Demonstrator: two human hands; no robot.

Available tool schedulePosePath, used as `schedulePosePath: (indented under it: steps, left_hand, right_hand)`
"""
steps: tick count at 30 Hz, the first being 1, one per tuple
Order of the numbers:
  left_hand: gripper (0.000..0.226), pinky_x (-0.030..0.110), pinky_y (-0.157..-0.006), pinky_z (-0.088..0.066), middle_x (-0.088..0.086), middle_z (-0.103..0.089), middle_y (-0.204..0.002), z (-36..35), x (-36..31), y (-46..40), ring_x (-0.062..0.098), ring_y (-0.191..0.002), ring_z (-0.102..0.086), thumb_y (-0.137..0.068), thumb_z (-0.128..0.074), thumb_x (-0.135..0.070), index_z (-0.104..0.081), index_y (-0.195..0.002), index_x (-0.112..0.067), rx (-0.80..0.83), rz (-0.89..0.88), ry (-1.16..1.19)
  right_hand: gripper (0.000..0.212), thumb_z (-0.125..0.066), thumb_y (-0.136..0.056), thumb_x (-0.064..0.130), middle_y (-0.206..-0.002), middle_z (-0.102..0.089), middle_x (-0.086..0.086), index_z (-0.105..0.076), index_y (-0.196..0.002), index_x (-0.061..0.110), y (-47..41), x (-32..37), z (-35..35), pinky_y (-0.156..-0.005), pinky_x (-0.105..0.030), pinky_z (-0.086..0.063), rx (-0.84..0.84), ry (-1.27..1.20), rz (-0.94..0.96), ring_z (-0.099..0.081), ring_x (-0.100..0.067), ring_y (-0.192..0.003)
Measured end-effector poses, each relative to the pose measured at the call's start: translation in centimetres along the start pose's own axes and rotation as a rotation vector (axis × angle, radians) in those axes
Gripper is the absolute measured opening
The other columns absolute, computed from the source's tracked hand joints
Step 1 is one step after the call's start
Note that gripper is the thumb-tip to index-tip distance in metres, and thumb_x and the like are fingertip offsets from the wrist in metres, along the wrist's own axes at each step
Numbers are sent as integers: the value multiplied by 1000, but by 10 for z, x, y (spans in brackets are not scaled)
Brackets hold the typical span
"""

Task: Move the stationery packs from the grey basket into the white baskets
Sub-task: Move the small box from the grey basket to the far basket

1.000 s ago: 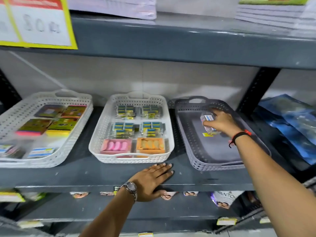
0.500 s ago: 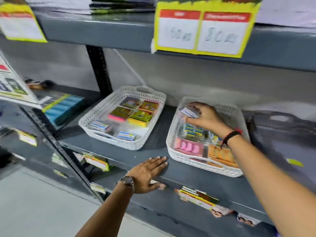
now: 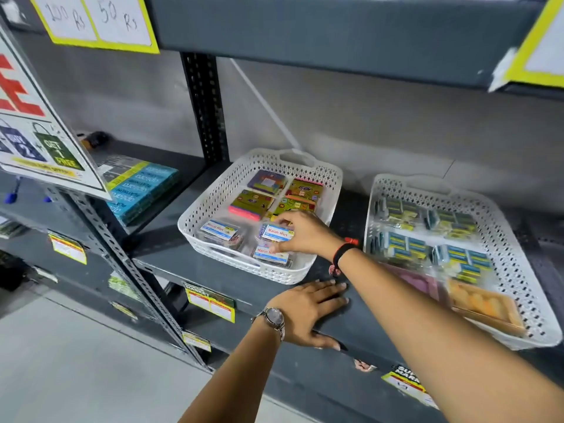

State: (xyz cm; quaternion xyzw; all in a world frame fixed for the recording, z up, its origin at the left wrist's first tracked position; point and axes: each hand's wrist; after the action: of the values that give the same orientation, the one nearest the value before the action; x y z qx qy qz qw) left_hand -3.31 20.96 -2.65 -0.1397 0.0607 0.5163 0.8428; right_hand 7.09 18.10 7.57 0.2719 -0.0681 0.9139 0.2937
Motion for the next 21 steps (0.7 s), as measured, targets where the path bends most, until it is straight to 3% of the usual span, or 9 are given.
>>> schedulePosePath:
  steps: [4, 9, 21]
  left_hand:
    - [76, 44, -109, -33, 18, -47, -139, 1, 1, 0, 33, -129, -43, -73, -73, -49, -49, -131, -6, -34, -14, 23]
    - [75, 43, -109, -33, 17, -47, -140, 1, 2, 0, 32, -129, -42, -74, -72, -50, -49, -131, -7, -42, -16, 27]
    - [77, 46, -109, -33, 18, -45, -142, 1, 1, 1, 34, -131, -39, -74, -72, -51, -47, -133, -8, -32, 1, 31]
  right_hand:
    - [60, -81, -67, 30, -118, -64, -11, -60, -118, 7, -6, -2, -12, -95, -37, -49, 57, -2, -31, -59, -24, -107]
    - [64, -82, -65, 33, -118, -64, -8, -59, -119, 8, -9, -4, -15, -89, -28, -46, 74, -26, -50, -58, -21, -106]
    - [60, -78, -72, 28, -123, -62, -10, -57, -123, 6, -7, -3, -9, -95, -29, -44, 163, -69, -31, -57, -21, -113]
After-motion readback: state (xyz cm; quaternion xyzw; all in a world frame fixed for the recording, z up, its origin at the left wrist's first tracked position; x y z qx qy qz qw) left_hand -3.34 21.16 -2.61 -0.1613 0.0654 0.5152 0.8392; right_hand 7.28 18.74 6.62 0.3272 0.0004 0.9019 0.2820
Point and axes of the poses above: each hand's wrist, its own y-axis away from the middle knuckle, its own z-axis out of the back of the hand, x = y × z
